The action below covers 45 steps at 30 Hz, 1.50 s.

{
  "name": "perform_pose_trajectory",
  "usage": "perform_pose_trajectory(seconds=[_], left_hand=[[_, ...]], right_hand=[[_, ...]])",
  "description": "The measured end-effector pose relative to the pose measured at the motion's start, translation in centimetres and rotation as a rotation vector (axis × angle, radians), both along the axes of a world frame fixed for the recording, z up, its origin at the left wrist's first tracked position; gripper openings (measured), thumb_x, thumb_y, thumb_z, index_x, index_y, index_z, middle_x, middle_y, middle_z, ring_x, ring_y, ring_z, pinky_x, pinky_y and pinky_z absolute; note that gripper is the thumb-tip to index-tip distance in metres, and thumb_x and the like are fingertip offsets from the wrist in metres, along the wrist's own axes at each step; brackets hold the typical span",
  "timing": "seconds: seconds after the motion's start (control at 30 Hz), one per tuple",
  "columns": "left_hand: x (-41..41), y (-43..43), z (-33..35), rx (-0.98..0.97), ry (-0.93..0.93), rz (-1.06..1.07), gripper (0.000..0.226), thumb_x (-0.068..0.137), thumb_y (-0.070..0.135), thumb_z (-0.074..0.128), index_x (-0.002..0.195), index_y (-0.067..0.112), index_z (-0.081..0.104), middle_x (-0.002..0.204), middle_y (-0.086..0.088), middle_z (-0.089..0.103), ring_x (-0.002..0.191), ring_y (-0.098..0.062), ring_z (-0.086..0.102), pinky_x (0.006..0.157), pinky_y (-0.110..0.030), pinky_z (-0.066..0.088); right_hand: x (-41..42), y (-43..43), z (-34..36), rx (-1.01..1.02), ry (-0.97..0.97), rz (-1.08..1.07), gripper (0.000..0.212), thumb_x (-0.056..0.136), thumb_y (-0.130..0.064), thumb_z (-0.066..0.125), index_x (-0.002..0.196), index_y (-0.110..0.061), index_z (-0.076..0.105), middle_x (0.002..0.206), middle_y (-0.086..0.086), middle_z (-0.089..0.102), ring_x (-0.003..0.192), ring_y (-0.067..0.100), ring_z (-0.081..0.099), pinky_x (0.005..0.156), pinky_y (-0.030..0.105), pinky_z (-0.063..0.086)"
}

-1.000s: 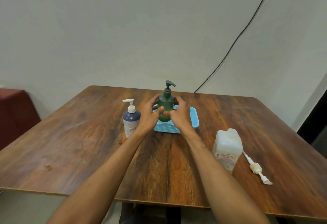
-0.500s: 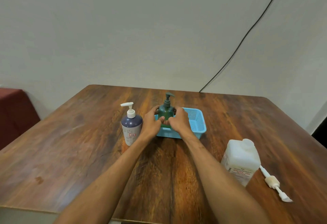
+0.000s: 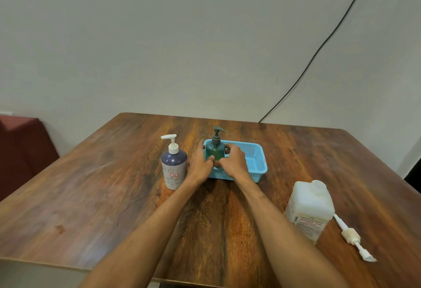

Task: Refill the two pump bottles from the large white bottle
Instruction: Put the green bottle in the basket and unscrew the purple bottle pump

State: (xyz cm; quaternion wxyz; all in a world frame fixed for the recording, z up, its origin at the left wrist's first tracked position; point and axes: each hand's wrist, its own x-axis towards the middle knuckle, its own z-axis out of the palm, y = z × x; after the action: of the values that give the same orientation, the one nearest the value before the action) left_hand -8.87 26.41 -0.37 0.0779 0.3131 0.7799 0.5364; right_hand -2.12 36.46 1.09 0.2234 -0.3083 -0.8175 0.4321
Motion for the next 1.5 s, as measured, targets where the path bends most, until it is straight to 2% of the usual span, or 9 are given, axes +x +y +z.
perform_pose_trajectory(seconds=[0.1,0.2,0.3,0.4,0.6,0.8,0.9,1.27,1.5], left_hand=[[1.0,-0.7,0.5,0.073,0.051,0.032,0.044,0.095,0.002,0.056,0.132,0.021,0.043,0.122,0.011,0.051,0.118,-0.015,0.059,0.089,-0.020,0.048],[3.1,-2.0,1.0,0.158,0.123,0.067,0.043,0.097,0.001,0.056,0.137,0.013,0.045,0.122,0.010,0.052,0.102,0.001,0.057,0.076,-0.002,0.046],[4.6,-3.8,0.7,0.272,0.179,0.120,0.045,0.097,0.006,0.060,0.139,0.015,0.052,0.129,0.009,0.058,0.114,-0.002,0.056,0.091,-0.012,0.049],[5.3,-6.6,0.3,0.372,0.144,0.209,0.031,0.096,0.005,0.062,0.126,0.013,0.063,0.119,0.007,0.064,0.108,-0.005,0.063,0.087,-0.013,0.054],[3.1,-11.1,-0.6,0.427,0.076,0.434,0.031,0.092,0.003,0.065,0.120,0.016,0.061,0.120,-0.001,0.062,0.110,-0.016,0.059,0.092,-0.031,0.054],[-1.4,-12.4,-1.7,0.119,-0.051,0.157,0.087,0.084,0.006,0.075,0.156,0.020,0.028,0.159,-0.005,0.037,0.143,-0.023,0.040,0.118,-0.046,0.036],[-2.0,-12.6,-1.6,0.102,-0.099,0.013,0.086,0.088,0.007,0.072,0.158,0.020,0.024,0.159,-0.004,0.036,0.142,-0.022,0.041,0.115,-0.038,0.038],[1.1,-12.8,-0.4,0.244,0.097,0.043,0.075,0.072,0.025,0.089,0.138,0.017,0.054,0.131,0.004,0.063,0.111,-0.009,0.063,0.091,-0.028,0.057],[8.0,-11.0,-0.4,0.258,0.119,-0.059,0.075,0.067,0.030,0.093,0.133,0.022,0.058,0.123,0.009,0.066,0.103,-0.004,0.065,0.083,-0.024,0.058]], right_hand=[[1.1,-0.8,0.3,0.029,0.069,-0.048,0.056,0.080,-0.014,0.081,0.130,-0.011,0.055,0.120,0.001,0.058,0.108,0.015,0.050,0.091,0.030,0.043],[2.4,-2.4,0.1,0.095,0.181,-0.120,0.055,0.083,-0.013,0.079,0.132,-0.012,0.056,0.127,0.000,0.058,0.118,0.017,0.053,0.096,0.026,0.041],[3.4,-4.5,-0.5,0.157,0.291,-0.151,0.037,0.084,-0.012,0.078,0.117,-0.016,0.062,0.114,-0.003,0.061,0.107,0.015,0.059,0.088,0.024,0.047],[4.0,-6.5,-1.1,0.141,0.315,-0.084,0.033,0.080,-0.010,0.081,0.109,-0.017,0.066,0.108,-0.004,0.065,0.098,0.013,0.063,0.079,0.019,0.050],[3.1,-9.1,-1.9,0.028,0.210,0.124,0.054,0.080,-0.014,0.083,0.128,-0.017,0.060,0.115,-0.003,0.064,0.102,0.015,0.062,0.087,0.028,0.053],[0.0,-10.0,-2.6,-0.042,0.085,0.306,0.090,0.081,-0.018,0.081,0.155,-0.030,0.030,0.154,-0.004,0.045,0.140,0.015,0.044,0.114,0.043,0.042],[-0.9,-10.4,-2.2,-0.067,0.081,0.349,0.090,0.087,-0.016,0.076,0.158,-0.029,0.023,0.159,-0.004,0.038,0.144,0.015,0.039,0.118,0.042,0.037],[3.7,-9.0,-0.6,0.016,0.169,0.332,0.070,0.092,-0.019,0.072,0.151,-0.028,0.036,0.151,-0.006,0.047,0.135,0.015,0.047,0.112,0.043,0.044],[12.4,-7.5,-0.6,-0.059,0.204,0.300,0.071,0.093,-0.011,0.070,0.152,-0.031,0.035,0.152,-0.012,0.040,0.135,0.009,0.044,0.104,0.026,0.045]])
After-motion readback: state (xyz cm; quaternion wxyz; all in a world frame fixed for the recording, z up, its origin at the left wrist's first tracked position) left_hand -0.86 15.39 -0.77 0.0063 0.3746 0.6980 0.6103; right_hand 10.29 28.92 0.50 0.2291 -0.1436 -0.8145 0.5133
